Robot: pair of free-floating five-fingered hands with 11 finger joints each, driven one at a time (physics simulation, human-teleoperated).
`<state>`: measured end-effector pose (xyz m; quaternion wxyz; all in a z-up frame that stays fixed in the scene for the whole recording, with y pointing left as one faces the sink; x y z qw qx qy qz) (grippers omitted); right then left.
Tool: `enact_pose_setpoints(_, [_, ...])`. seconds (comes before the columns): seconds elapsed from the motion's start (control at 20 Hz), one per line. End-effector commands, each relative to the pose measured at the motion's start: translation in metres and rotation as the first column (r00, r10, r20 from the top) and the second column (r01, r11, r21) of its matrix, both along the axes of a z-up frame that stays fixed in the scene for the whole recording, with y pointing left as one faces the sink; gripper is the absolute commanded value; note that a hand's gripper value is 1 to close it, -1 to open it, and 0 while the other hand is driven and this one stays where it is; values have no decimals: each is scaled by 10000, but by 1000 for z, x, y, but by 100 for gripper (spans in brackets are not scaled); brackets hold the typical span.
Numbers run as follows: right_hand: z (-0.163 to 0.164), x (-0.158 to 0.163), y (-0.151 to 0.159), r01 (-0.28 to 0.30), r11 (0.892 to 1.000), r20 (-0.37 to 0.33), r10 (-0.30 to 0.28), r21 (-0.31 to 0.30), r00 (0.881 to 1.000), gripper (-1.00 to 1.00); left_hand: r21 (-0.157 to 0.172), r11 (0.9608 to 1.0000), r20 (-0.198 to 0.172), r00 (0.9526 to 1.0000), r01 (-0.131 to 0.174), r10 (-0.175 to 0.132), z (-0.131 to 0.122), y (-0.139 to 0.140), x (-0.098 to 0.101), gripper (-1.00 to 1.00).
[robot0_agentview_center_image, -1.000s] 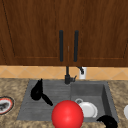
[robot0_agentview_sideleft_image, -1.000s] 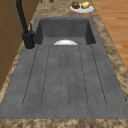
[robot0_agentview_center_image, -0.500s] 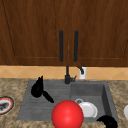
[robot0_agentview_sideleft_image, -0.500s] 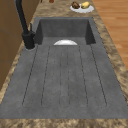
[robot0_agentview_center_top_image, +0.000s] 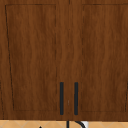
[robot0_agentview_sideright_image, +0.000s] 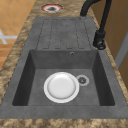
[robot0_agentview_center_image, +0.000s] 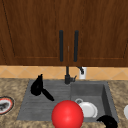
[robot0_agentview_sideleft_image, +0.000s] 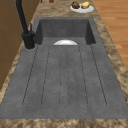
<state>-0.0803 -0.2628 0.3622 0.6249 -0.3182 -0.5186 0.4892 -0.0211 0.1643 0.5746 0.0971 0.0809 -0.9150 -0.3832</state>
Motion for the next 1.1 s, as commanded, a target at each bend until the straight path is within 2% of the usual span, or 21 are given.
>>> enact_pose_setpoints(0.0, [0, 0, 0, 0, 10000, 0, 0, 0, 10000, 0, -1227, 9890, -51, 9965, -829, 829, 7, 0, -2, -100])
enact_pose_setpoints(1.05, [0, 0, 0, 0, 10000, 0, 0, 0, 10000, 0, -1628, 9821, -12, 9954, -945, 956, 44, -2, -13, -100])
